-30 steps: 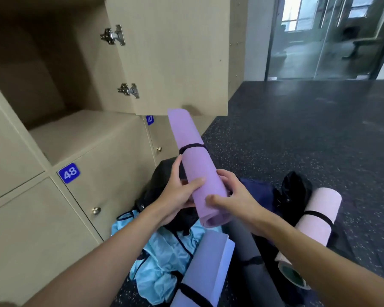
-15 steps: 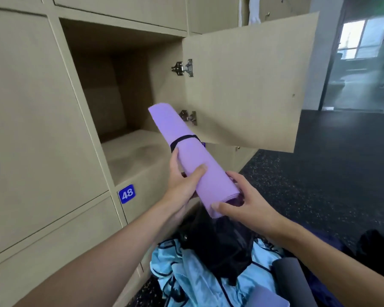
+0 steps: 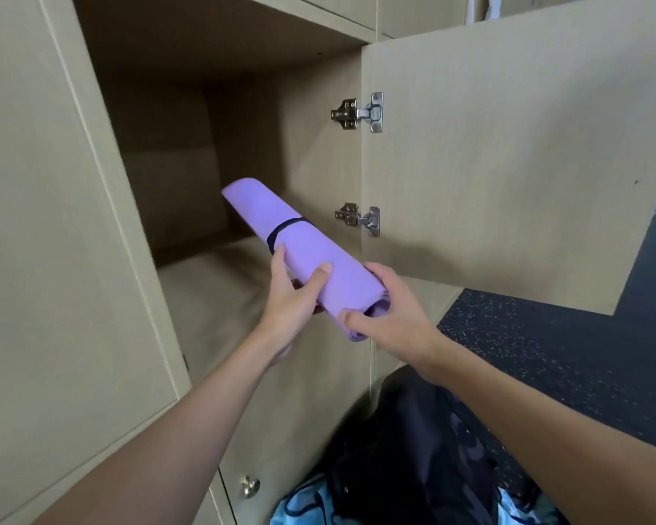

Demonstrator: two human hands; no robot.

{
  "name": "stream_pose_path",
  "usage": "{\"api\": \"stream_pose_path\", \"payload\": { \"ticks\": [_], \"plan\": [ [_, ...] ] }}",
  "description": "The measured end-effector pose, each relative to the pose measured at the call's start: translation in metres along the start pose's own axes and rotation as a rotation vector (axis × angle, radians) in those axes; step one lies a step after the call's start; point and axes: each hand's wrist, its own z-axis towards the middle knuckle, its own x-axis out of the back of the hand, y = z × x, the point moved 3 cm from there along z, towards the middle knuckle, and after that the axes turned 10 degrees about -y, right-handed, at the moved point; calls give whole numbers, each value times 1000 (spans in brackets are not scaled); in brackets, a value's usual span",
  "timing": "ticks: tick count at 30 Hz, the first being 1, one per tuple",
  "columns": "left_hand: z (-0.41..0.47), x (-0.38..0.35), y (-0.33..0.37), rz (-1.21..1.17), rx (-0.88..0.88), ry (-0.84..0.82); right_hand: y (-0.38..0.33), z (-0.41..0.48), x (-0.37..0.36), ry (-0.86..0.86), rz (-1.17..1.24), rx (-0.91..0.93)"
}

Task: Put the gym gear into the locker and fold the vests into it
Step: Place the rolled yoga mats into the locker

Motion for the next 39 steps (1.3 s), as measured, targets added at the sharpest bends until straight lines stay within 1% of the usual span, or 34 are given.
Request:
{"api": "stream_pose_path", "payload": {
  "ticks": [3, 5, 9, 11, 14, 16, 20, 23, 29, 31, 34, 36, 39],
  "plan": [
    [19, 14, -13, 264, 16, 33, 9, 23, 4, 17, -10, 14],
    [29, 26, -24, 468, 53, 57, 15, 39, 9, 33, -62, 24],
    [31, 39, -44, 1088, 211, -11, 27, 72, 14, 16, -201, 48],
    [33, 43, -52, 1242, 240, -71, 31, 87, 12, -26, -282, 72],
    [37, 44, -57, 1358, 261, -139, 40, 114, 8, -63, -481, 62],
    [38, 46, -57, 1389, 241, -145, 45, 133, 6, -55, -582, 67],
    [46, 53, -58, 1358, 194, -114, 47, 169, 2, -32, -824, 75],
    [54, 54, -59, 1293, 195, -108, 55, 197, -2, -22, -896, 109],
    [61, 55, -63, 1224, 194, -95, 71, 250, -8, -37, -874, 136],
    [60, 56, -63, 1201, 193, -98, 74, 259, -16, -28, -927, 165],
    [62, 55, -62, 1198, 184, -100, 77, 256, -24, 67, -971, 211],
    [62, 54, -62, 1203, 183, -103, 80, 253, -25, 104, -909, 245],
    [62, 54, -61, 1200, 183, -103, 84, 257, -24, 41, -798, 251]
  ]
}}
